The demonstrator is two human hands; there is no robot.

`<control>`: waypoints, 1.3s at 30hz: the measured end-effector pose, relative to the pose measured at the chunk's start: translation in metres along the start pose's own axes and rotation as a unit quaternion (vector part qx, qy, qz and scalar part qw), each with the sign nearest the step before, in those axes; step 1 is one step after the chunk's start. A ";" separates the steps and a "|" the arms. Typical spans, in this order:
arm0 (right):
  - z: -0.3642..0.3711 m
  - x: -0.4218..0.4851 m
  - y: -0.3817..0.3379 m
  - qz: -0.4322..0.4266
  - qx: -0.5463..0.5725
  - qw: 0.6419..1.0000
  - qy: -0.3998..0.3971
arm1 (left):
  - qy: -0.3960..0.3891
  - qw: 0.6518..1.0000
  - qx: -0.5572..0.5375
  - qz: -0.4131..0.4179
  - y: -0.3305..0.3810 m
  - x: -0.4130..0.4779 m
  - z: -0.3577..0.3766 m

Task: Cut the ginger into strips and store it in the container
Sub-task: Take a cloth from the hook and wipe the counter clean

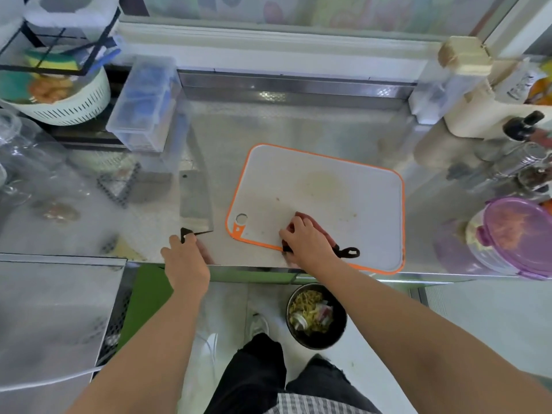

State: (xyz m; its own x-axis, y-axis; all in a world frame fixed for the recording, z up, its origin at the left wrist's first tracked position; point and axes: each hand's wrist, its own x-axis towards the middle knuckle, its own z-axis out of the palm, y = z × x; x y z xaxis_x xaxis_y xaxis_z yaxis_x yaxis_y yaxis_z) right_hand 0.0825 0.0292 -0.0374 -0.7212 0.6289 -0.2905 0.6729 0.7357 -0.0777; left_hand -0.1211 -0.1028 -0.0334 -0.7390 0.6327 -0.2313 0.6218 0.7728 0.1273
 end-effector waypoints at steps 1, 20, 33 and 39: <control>0.001 -0.002 0.001 -0.002 0.001 1.000 0.002 | 0.000 1.000 -0.007 0.003 0.000 0.003 0.000; -0.008 -0.017 0.032 0.108 0.172 0.979 0.010 | -0.060 0.989 -0.064 0.117 0.084 0.012 0.014; -0.013 -0.060 0.077 0.126 0.438 0.887 0.076 | -0.021 0.999 0.008 0.031 0.083 -0.088 0.028; 0.005 -0.077 0.089 0.258 0.167 0.948 0.083 | -0.061 0.981 0.043 0.177 0.095 -0.084 0.034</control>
State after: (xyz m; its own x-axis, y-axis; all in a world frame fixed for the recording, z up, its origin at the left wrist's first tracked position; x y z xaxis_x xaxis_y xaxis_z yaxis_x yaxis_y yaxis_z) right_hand 0.1982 0.0453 -0.0265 -0.2787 0.9349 -0.2195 0.9379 0.2158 -0.2717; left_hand 0.0085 -0.0843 -0.0350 -0.4397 0.8457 -0.3024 0.8574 0.4956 0.1391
